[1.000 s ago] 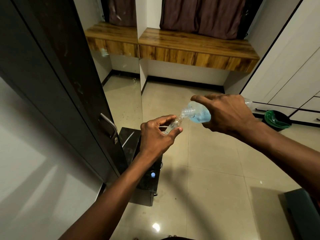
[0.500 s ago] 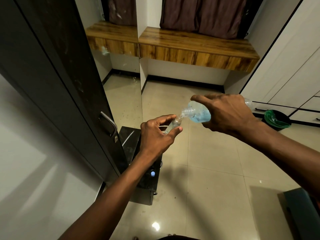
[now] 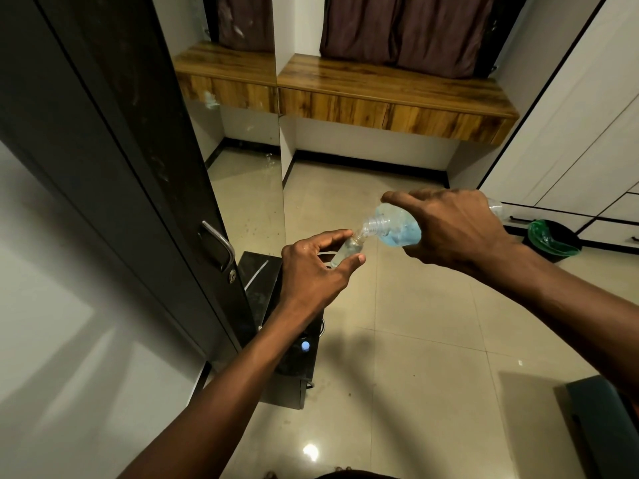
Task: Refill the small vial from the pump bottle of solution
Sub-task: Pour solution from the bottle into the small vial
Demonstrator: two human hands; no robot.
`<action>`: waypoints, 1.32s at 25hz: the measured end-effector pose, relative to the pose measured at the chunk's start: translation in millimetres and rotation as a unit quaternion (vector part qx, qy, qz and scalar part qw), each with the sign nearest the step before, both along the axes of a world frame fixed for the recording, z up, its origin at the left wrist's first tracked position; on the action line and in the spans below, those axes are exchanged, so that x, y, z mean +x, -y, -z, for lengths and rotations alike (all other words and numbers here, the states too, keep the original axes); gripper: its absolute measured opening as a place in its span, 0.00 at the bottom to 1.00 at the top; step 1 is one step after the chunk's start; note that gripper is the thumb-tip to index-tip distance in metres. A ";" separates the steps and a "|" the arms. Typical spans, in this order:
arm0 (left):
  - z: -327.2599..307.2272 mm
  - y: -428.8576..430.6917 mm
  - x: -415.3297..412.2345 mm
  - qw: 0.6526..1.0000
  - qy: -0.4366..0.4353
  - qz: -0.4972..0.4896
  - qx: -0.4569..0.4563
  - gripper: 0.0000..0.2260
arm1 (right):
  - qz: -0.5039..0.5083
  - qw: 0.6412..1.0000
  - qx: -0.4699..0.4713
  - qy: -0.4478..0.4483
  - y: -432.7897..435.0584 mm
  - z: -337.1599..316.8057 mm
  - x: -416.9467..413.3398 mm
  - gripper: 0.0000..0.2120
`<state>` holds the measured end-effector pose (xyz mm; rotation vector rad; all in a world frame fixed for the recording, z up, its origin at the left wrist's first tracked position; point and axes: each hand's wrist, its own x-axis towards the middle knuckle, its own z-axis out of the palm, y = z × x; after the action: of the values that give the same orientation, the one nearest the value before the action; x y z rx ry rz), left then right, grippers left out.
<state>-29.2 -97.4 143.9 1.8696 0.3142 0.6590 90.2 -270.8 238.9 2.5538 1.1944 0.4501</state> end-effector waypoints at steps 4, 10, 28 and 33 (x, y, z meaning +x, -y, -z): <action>1.7 0.4 -1.0 1.000 -0.003 0.000 0.004 0.18 | -0.005 1.000 0.011 -0.008 1.3 2.1 -0.8 0.40; 9.2 1.1 -4.0 1.000 -0.007 0.002 -0.020 0.20 | -0.001 0.987 0.127 -0.096 3.3 11.0 -6.7 0.38; 200.6 -28.5 -46.2 0.977 -0.198 -0.082 0.007 0.11 | 0.029 0.809 0.478 -0.340 -27.3 144.1 -21.4 0.39; 278.3 -27.9 -49.4 0.948 -0.309 -0.074 -0.003 0.09 | 0.060 0.791 0.488 -0.364 -22.5 173.3 -22.1 0.38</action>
<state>-78.6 -69.4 -134.4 2.0251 0.8660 0.1451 68.1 -248.3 65.5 3.9330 1.1540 -0.0264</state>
